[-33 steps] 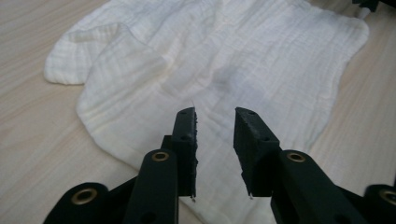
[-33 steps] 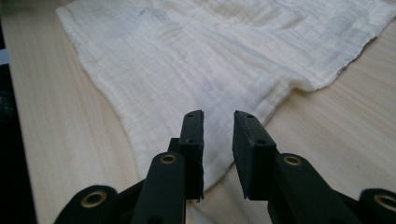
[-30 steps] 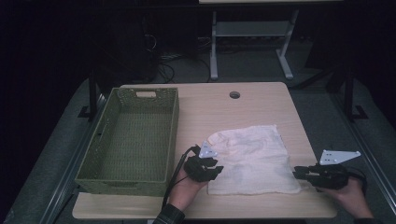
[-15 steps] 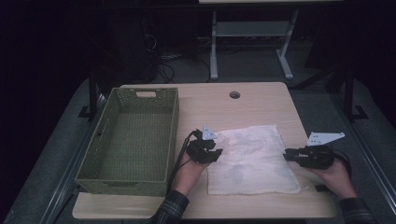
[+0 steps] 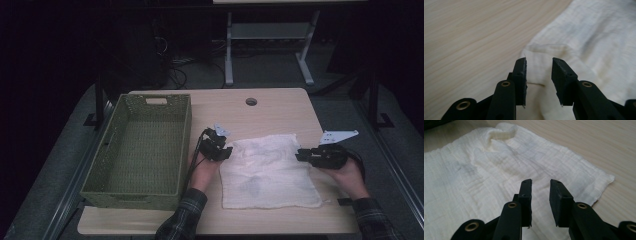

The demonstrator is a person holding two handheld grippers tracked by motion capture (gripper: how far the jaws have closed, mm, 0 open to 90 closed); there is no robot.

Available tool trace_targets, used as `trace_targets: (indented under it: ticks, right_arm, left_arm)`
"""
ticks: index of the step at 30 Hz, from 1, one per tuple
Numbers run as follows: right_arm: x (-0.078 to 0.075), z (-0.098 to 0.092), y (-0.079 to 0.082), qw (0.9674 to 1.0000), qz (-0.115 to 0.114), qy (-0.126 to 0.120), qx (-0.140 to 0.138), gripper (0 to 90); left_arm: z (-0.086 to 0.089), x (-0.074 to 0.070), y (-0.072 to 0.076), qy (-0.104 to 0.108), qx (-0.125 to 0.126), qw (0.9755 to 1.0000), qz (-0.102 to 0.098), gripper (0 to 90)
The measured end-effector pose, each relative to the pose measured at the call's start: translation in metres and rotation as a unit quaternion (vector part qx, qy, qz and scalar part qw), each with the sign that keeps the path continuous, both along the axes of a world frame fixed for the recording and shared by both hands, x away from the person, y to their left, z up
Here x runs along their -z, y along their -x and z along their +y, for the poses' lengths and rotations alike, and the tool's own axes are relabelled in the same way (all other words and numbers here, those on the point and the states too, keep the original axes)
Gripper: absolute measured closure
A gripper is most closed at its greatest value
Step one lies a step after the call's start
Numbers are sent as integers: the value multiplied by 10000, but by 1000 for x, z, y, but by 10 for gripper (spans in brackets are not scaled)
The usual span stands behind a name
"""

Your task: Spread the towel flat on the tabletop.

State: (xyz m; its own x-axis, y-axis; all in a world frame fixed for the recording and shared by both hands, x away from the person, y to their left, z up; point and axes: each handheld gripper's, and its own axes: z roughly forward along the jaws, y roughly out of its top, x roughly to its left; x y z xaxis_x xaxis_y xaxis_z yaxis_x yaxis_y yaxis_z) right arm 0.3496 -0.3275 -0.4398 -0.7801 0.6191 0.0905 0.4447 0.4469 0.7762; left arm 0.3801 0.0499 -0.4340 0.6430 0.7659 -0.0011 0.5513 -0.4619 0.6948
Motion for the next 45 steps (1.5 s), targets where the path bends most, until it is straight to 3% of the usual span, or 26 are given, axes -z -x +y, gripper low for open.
trace_targets:
  ticks: [6, 10, 13, 15, 20, 25, 31, 33, 38, 43, 45]
  right_arm:
    - [2, 2, 1, 10000, 33, 17, -17, 710]
    - [1, 1, 2, 10000, 35, 29, -17, 710]
    - [1, 0, 2, 10000, 28, 32, -20, 710]
    - [1, 0, 2, 10000, 30, 37, -27, 710]
    - [1, 0, -5, 10000, -5, 53, 49, 711]
    - [-1, -2, -27, 9998, 24, -37, 207, 713]
    - [2, -1, -54, 9990, 54, 59, 450, 707]
    - [3, -3, -72, 9980, 65, 112, 612, 707]
    - [13, -7, -96, 9956, 268, 301, 842, 706]
    - [24, -13, -109, 9938, 523, 191, 962, 701]
    - [28, -11, -111, 9931, 594, 253, 983, 700]
  left_arm:
    - [2, 17, -23, -165, -184, 9994, 245, 644]
    - [-1, 27, -30, -202, -156, 9990, 373, 674]
    - [-3, 27, -31, -202, -117, 9991, 346, 820]
    - [-3, 27, -32, -236, -109, 9991, 347, 867]
    - [-5, 20, -43, -247, -197, 9993, 191, 879]
    - [-6, 18, -51, -293, -237, 9992, 122, 881]
    - [-2, 18, -57, -236, -337, 9991, 39, 884]
    - [-3, 18, -60, -201, -365, 9991, 20, 884]
    - [-5, 20, -63, -109, -376, 9992, 37, 884]
    - [-6, 20, -65, -81, -374, 9993, 34, 884]
    - [-6, 20, -65, -68, -374, 9993, 47, 884]
